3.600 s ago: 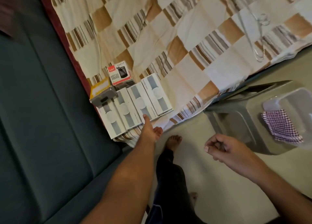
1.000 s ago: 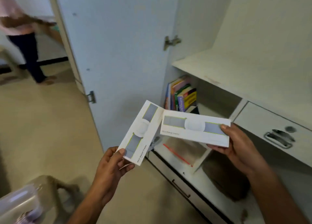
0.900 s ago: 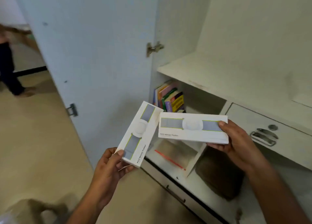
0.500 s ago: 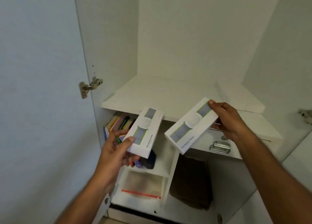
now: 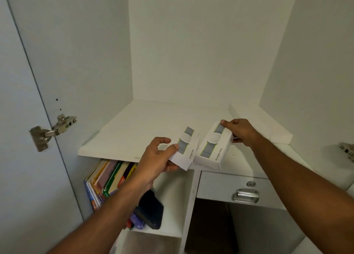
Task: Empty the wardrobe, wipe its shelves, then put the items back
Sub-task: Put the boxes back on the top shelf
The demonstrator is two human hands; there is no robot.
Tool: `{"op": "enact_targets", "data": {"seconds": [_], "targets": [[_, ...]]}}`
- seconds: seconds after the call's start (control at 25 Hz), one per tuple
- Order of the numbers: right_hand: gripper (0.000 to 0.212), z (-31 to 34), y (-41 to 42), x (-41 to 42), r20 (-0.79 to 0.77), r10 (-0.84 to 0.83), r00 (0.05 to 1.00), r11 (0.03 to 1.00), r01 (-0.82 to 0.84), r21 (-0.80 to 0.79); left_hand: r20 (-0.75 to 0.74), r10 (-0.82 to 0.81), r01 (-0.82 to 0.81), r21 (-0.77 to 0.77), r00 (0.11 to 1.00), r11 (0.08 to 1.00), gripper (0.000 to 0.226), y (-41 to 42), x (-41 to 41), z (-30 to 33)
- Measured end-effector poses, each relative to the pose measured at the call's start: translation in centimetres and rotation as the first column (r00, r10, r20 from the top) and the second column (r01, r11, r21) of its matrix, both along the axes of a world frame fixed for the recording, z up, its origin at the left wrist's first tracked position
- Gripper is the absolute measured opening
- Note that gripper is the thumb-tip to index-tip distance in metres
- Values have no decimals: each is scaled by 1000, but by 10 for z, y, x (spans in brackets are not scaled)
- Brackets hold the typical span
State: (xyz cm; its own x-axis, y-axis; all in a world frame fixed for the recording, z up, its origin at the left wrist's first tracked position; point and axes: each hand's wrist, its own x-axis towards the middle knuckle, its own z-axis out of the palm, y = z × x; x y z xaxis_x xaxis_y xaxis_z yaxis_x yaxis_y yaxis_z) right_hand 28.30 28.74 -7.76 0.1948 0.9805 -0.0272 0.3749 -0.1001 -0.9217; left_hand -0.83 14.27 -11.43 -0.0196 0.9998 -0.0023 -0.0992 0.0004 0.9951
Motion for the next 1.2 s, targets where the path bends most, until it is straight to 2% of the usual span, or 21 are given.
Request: {"op": "enact_targets", "data": {"seconds": [0.2,0.4,0.48,0.56,0.6,0.68,0.76,0.84,1.0,1.08,1.16,1.2], "targets": [[38,-8,70,11,336,-40,941,995,8,95,-90,-97,91,-67,991,994,47,64,30,8],[33,-12,107,20,634,6,773,990,-96,108,-345,-139,129,-52,928,990,56,109,52,8],[39,-6,102,23,652,-2,758,983,-120,142,-506,-127,128,-34,853,991,57,119,52,9],[47,11,71,23,656,69,751,976,-188,112,-711,-104,180,32,695,983,60,130,45,9],[52,19,48,22,673,149,724,968,-245,48,-779,-97,227,59,619,972,61,135,42,8],[62,26,0,17,716,339,611,924,-361,-129,-832,-113,321,81,543,944,60,145,38,8],[67,16,-33,9,787,427,445,882,-396,-255,-855,-142,388,74,499,919,58,156,37,7],[61,7,-29,7,845,363,393,904,-368,-217,-877,-145,431,76,459,899,54,173,40,7],[38,-2,31,20,904,174,390,959,-278,-64,-932,-40,459,140,359,877,53,216,69,7],[34,-12,63,26,955,78,285,977,-215,-15,-959,25,469,161,283,868,52,243,88,4],[32,-18,90,30,986,15,164,986,-165,13,-965,65,462,180,254,868,51,270,106,-1],[31,-20,104,33,990,3,140,989,-147,18,-964,80,454,192,255,870,51,284,114,-3]]}}
